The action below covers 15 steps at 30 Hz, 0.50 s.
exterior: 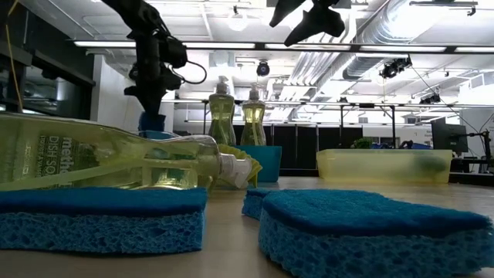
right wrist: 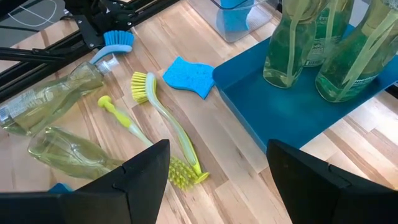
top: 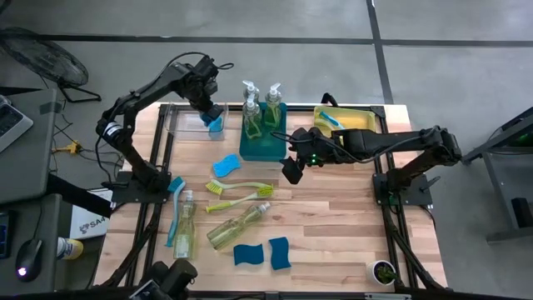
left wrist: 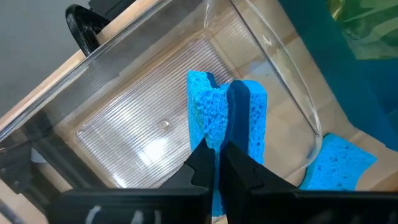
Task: Pick & Place Kitchen Sink Supplies
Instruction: Put the blue sponge into the transparent bin
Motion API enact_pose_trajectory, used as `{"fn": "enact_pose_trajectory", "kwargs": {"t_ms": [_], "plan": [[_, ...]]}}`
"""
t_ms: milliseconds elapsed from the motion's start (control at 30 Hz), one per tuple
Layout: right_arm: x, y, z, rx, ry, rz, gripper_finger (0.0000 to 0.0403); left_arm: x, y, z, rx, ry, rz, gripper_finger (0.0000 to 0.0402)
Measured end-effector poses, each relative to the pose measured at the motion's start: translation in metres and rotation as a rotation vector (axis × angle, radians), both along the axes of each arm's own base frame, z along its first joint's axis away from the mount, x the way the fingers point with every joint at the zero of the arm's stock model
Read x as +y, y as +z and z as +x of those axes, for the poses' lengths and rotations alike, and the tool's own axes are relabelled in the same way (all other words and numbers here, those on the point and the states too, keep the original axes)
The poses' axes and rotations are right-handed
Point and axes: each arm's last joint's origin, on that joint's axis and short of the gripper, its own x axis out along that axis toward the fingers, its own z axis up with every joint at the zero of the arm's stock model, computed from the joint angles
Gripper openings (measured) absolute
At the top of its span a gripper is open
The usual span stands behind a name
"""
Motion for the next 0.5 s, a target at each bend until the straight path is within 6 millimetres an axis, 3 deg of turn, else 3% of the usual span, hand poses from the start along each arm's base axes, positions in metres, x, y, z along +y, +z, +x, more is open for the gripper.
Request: {"fn": "enact_pose_trajectory", "kwargs": {"t_ms": [500], "plan": [[0.0, 0.0, 0.0, 0.0, -0.001, 0.006, 0.0262, 0.012, -0.026, 0.009, 0.041, -0.01, -0.077, 0.0006]]}}
